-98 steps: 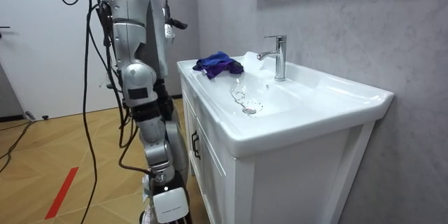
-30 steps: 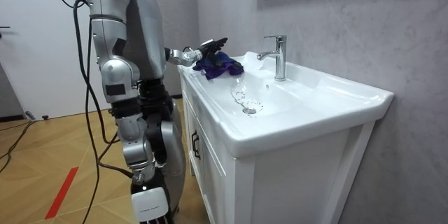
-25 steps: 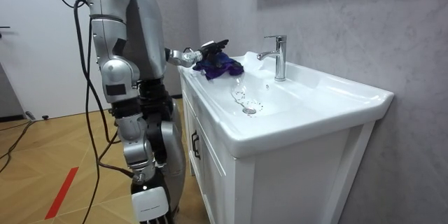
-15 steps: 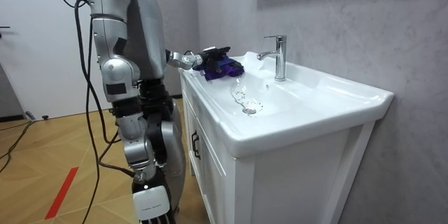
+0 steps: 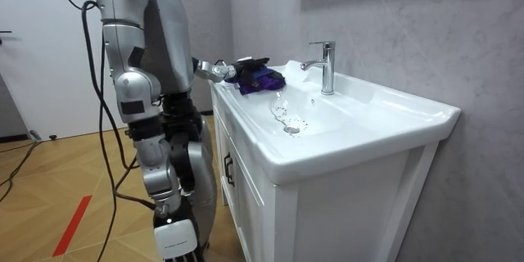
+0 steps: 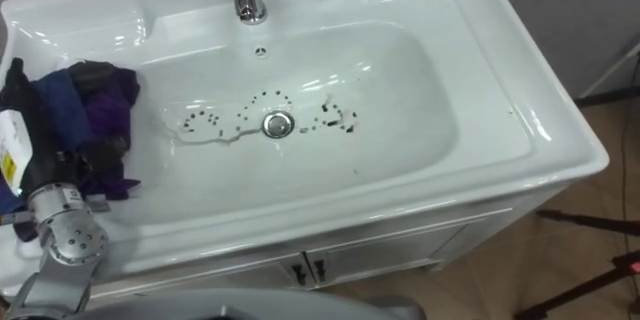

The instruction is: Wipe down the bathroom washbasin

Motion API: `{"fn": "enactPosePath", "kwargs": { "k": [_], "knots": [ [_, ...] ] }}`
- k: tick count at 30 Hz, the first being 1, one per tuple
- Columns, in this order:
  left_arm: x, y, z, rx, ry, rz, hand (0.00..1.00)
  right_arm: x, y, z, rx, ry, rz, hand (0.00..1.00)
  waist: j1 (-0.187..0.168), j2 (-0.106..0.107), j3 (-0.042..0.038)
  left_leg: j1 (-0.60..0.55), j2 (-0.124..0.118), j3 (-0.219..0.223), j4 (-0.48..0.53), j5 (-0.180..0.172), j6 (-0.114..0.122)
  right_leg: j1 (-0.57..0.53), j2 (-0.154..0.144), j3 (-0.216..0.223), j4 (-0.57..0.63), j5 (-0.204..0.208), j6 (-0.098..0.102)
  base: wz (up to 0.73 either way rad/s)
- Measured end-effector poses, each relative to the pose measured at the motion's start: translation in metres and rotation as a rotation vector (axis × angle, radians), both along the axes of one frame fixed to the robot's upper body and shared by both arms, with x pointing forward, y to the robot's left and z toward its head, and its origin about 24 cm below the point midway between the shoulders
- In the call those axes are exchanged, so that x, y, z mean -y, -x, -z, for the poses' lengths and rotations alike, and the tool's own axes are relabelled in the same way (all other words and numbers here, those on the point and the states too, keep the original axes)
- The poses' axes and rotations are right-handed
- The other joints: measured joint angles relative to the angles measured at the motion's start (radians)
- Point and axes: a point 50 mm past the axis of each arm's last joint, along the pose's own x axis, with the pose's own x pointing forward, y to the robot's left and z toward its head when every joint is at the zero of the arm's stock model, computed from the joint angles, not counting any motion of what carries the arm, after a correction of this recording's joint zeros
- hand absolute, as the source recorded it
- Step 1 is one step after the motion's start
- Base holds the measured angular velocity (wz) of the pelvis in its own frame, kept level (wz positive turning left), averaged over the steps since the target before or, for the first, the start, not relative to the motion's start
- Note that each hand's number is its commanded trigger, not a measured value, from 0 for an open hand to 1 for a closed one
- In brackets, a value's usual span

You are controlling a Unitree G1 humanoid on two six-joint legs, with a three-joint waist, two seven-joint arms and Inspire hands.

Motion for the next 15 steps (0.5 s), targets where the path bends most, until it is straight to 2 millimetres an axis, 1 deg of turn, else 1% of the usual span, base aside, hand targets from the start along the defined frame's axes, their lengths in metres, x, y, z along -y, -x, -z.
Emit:
{"fn": "enactPosePath", "kwargs": {
  "k": [1,4,8,12,15],
  "knots": [
    [0.000,0.001,0.002,-0.012,0.002,-0.001,0.00,0.001,0.001,0.000,-0.005,0.003,0.001,0.00,-0.002,0.006,-0.0010,0.000,0.000,0.000,0.000,0.000,0.000,0.000,0.000,0.000,0.000,0.000,0.000,0.00],
    [-0.001,0.002,0.006,-0.036,0.007,0.001,0.00,0.001,0.002,0.000,-0.014,0.014,-0.008,0.00,-0.004,0.012,0.0001,0.002,-0.001,0.000,0.000,0.000,-0.001,-0.003,0.001,0.000,0.002,0.000,0.000,0.00],
    [-0.004,0.001,0.012,-0.095,-0.010,0.006,0.00,0.002,0.008,0.000,-0.044,0.017,-0.012,0.00,-0.003,0.011,0.0004,0.014,0.000,0.006,-0.002,0.001,-0.001,0.006,0.001,0.003,0.002,0.000,0.000,-0.02],
    [-0.008,-0.001,0.021,-0.178,-0.068,0.021,0.00,0.002,0.012,-0.001,-0.077,0.020,-0.002,0.00,-0.002,0.010,0.0004,0.029,0.000,0.023,-0.008,0.001,-0.001,0.012,0.005,0.024,0.003,-0.001,0.000,-0.15],
    [-0.011,0.000,0.021,-0.198,-0.086,0.031,0.00,0.002,0.013,-0.001,-0.087,0.021,0.002,0.00,0.004,0.009,-0.0001,0.035,0.000,0.041,-0.016,0.001,-0.002,0.004,0.010,0.040,0.001,-0.001,0.000,-0.15]
  ]
}}
